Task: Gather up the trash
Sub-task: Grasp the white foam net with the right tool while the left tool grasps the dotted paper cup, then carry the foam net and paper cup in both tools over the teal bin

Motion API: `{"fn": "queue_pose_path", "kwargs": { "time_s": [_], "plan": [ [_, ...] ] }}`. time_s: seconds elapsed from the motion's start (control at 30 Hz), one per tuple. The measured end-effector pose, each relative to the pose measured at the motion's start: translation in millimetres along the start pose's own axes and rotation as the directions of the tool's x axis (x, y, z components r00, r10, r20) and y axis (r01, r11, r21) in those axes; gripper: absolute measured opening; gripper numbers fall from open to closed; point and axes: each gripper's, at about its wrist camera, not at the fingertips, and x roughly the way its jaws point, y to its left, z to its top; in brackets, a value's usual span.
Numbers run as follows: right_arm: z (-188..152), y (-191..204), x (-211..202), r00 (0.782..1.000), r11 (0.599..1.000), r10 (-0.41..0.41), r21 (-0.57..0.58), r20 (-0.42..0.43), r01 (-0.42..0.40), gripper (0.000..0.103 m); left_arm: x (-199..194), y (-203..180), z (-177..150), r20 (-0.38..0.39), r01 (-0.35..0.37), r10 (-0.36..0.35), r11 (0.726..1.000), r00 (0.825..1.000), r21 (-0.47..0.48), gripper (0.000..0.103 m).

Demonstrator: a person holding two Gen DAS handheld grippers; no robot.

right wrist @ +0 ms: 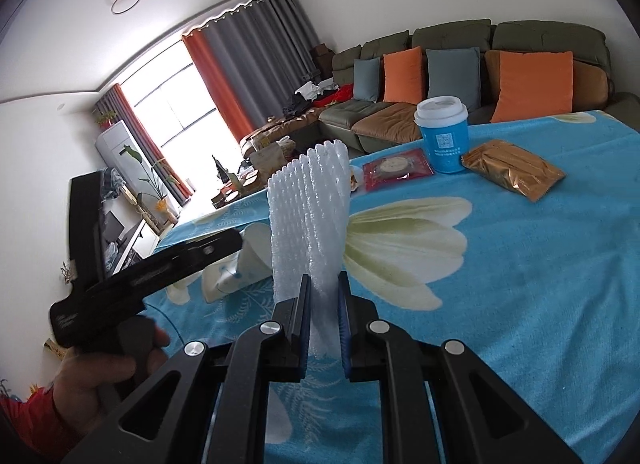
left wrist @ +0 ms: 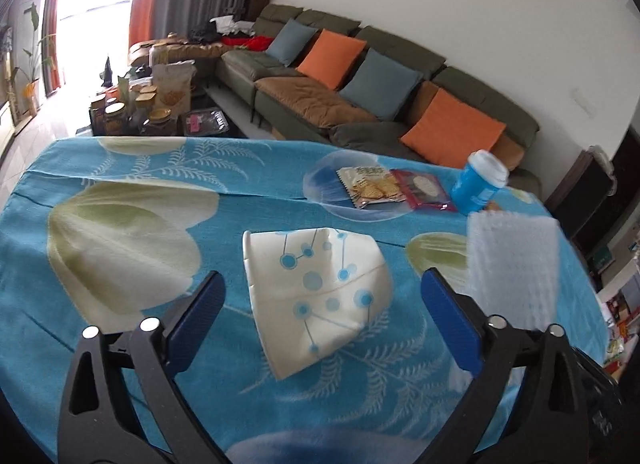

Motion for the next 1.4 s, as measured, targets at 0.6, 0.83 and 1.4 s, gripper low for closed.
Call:
{"fn": "queue_pose_path", "kwargs": {
  "time_s": [0.6, 0.83, 1.4],
  "plan": [
    [-5.7, 13.3, -17.1, 0.999, 0.999, 0.04, -0.02, 0.035, -0.039, 0.011, -30.2, 6.4, -15.6, 0.06, 0.001, -0.002, 1.0, 0.998, 0.023, 0.075],
    [-8.1, 44.8, -19.9, 0.995, 0.994, 0.088, -0.072, 0.039, -0.085, 0.011, -106.6, 24.3, -34.7, 0.159, 0.01, -0.018, 0.999, 0.987, 0.053, 0.075],
    [-33.5, 151.4, -42.2, 0.981, 0.946, 0.193, -0.27, 0.024, -0.18, 0.011, -250.5, 91.0, -102.9, 0.313, -0.067, 0.058, 0.998, 0.948, 0.018, 0.075]
  ]
}}
